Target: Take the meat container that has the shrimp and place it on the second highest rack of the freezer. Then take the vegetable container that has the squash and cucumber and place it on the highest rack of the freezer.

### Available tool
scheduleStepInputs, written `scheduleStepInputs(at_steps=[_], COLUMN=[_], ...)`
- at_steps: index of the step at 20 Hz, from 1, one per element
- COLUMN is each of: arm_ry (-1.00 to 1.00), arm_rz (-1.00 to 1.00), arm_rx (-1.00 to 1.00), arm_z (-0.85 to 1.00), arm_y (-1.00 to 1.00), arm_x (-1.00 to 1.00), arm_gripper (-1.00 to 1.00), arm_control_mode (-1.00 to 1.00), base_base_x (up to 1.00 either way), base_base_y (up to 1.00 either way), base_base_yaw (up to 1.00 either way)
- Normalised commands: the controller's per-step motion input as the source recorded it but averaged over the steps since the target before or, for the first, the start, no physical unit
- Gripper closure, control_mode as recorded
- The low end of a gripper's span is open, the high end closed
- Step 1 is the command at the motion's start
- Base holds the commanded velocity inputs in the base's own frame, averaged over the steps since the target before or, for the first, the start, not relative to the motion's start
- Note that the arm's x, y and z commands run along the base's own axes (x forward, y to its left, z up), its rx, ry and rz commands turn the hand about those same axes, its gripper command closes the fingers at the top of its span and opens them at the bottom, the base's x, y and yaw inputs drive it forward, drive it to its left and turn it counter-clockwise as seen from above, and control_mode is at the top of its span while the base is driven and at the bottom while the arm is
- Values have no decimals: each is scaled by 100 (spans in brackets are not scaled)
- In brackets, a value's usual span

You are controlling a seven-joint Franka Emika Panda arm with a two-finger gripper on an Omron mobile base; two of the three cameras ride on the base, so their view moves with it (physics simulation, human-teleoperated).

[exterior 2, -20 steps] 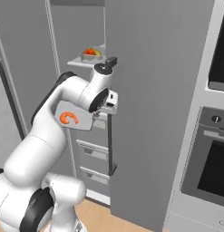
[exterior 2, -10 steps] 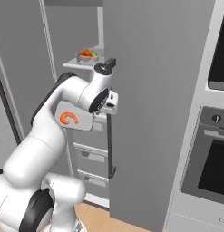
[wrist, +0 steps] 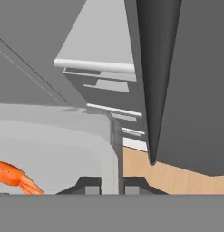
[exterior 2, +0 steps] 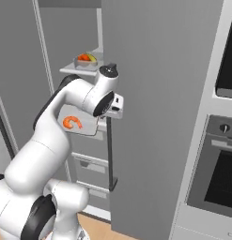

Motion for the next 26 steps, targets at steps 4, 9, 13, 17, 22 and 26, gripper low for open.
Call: scheduleStepInputs(at_steps=[4,9,13,17,22,26], arm_ry=[0,-2,-6,2,1,0], arm_rz=[0,-12,-55,-67,-61,-54], arm_rx=[0,0,-3,-1,0,8], arm_z=[0,-16,-50,-79,-75,-73], arm_y=[0,27,70,41,38,48], arm_x=[0,9,-2,39,62,63], arm_gripper=[100,100,100,100,100,100], arm_control_mode=[100,-100,-100,-100,-100,-100], base_base_x=[46,20,0,0,0,0], base_base_y=[30,13,0,0,0,0], base_base_yaw=[-5,-3,0,0,0,0])
